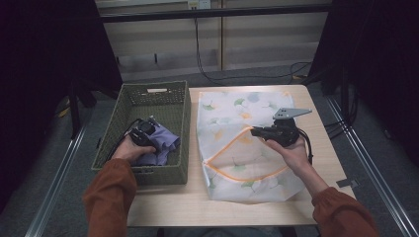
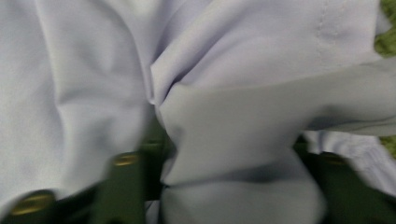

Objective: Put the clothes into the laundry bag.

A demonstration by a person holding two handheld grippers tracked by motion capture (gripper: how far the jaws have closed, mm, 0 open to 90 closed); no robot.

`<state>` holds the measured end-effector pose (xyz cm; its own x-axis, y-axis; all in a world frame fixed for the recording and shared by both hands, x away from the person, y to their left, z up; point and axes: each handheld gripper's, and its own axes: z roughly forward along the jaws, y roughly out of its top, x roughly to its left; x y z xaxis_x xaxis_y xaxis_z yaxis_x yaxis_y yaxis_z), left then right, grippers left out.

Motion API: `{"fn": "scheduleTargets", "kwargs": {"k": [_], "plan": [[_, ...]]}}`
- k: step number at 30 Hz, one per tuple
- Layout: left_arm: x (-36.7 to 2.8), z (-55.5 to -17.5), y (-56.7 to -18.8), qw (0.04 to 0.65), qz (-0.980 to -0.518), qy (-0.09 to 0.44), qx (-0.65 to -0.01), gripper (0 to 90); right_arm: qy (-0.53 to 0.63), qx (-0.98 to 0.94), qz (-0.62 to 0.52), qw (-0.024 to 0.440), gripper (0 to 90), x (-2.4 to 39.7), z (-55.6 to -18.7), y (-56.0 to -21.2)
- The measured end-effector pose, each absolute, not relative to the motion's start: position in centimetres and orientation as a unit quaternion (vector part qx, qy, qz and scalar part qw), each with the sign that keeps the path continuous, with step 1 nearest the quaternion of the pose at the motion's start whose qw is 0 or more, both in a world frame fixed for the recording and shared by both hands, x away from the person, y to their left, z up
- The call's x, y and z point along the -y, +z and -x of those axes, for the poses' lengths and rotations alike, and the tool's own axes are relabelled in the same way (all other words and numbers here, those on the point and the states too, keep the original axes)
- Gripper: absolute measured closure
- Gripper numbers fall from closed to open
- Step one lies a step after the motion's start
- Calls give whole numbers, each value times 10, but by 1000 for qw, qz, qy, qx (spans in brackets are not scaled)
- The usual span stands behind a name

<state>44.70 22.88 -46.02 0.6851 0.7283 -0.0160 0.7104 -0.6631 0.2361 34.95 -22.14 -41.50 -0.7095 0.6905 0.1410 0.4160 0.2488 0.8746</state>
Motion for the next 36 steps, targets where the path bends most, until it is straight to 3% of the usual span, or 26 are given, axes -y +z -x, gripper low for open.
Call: {"fn": "scheduleTargets", "kwargs": {"k": [5, 10, 36], "plan": [[-231, -449, -460, 121, -905, 26, -408, 737, 500, -778, -356, 135, 896, 221, -350, -415], [-230, -449, -458, 120, -907, 31, -403, 779, 500, -778, -356, 134, 897, 222, -350, -416], [-234, -438, -434, 193, -897, 68, -392, 793, 502, -776, -356, 139, 897, 224, -349, -412]]}}
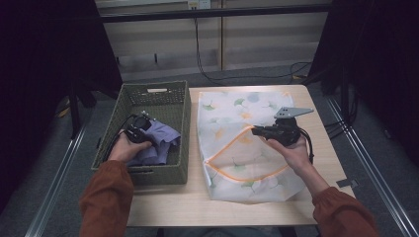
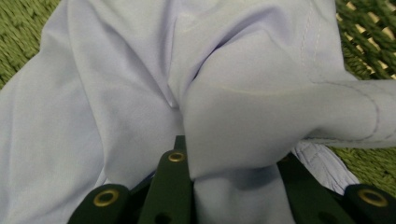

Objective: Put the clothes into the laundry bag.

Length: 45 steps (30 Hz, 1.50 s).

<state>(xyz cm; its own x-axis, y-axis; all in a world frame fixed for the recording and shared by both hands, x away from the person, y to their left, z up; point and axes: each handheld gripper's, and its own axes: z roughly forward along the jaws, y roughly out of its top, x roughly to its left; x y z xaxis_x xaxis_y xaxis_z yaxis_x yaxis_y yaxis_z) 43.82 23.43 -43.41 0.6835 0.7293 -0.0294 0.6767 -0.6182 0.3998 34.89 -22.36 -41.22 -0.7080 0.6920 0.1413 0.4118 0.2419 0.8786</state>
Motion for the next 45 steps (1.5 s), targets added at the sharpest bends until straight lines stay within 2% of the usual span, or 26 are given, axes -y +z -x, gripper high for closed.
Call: {"fn": "scheduleTargets", "kwargs": {"k": [15, 29, 45], "plan": [[-248, -425, -418, 286, -863, 90, -406, 793, 501, -778, -353, 139, 897, 224, -350, -413], [-252, -415, -406, 337, -847, 103, -399, 793, 503, -775, -356, 136, 897, 225, -351, -415], [-256, -399, -384, 398, -820, 141, -386, 793, 505, -774, -357, 138, 897, 226, -351, -414]]}}
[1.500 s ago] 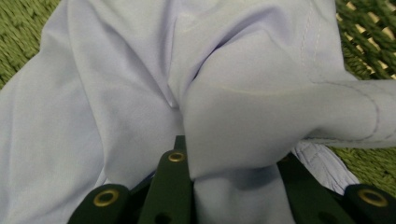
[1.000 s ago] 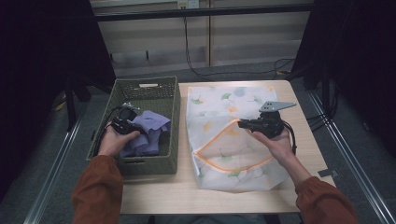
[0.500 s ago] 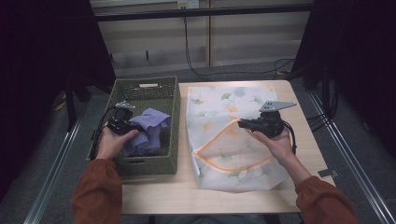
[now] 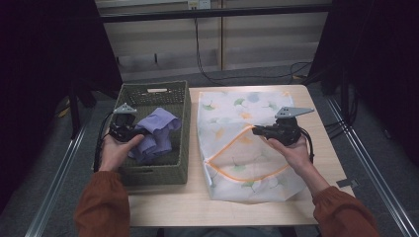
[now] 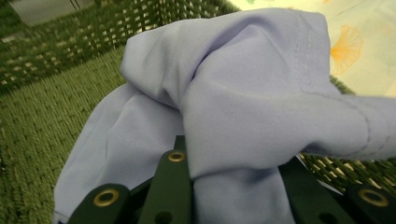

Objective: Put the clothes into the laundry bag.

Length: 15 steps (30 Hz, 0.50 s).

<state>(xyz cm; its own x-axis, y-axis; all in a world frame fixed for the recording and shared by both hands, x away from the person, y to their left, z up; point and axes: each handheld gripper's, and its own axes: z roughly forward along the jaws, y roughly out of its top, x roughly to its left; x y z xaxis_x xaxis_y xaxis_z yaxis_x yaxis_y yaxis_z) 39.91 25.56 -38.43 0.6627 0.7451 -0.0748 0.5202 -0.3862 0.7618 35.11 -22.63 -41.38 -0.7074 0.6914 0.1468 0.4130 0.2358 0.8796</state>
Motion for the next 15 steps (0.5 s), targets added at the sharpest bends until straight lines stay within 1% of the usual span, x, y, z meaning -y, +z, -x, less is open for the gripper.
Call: {"fn": "scheduleTargets", "kwargs": {"k": [3, 5, 10, 15], "plan": [[-257, -395, -380, 416, -811, 150, -383, 793, 504, -775, -355, 138, 897, 226, -351, -414], [-260, -394, -378, 430, -806, 146, -381, 793, 504, -774, -356, 139, 897, 226, -351, -414], [-259, -394, -376, 436, -802, 152, -379, 793, 502, -776, -356, 138, 897, 225, -351, -414], [-262, -392, -372, 453, -786, 157, -390, 791, 503, -775, -357, 138, 897, 225, -351, -415]]}}
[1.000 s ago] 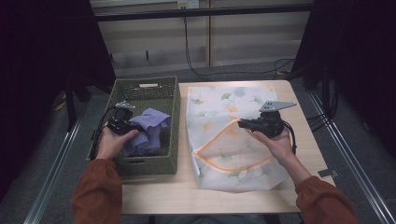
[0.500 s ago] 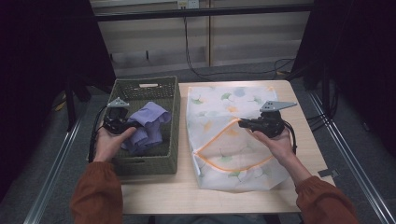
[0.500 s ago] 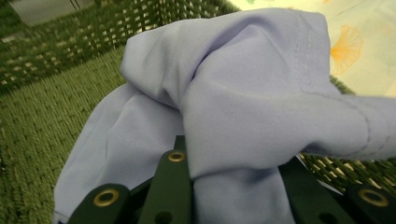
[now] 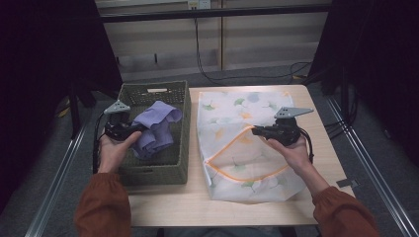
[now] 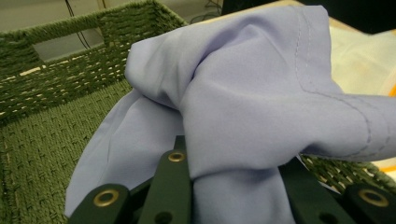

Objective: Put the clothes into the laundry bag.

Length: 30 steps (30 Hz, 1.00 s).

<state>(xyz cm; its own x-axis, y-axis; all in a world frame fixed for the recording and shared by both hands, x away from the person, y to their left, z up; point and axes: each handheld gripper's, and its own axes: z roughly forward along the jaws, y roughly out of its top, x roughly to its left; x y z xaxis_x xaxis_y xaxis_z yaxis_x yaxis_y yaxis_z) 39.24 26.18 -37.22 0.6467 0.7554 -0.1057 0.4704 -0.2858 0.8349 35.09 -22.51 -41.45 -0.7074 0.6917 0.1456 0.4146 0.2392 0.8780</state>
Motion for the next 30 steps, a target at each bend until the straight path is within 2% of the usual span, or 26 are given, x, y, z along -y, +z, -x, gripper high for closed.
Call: {"fn": "scheduleTargets", "kwargs": {"k": [30], "plan": [[-279, -375, -343, 527, -734, 199, -379, 791, 504, -775, -355, 140, 897, 225, -350, -414]]}}
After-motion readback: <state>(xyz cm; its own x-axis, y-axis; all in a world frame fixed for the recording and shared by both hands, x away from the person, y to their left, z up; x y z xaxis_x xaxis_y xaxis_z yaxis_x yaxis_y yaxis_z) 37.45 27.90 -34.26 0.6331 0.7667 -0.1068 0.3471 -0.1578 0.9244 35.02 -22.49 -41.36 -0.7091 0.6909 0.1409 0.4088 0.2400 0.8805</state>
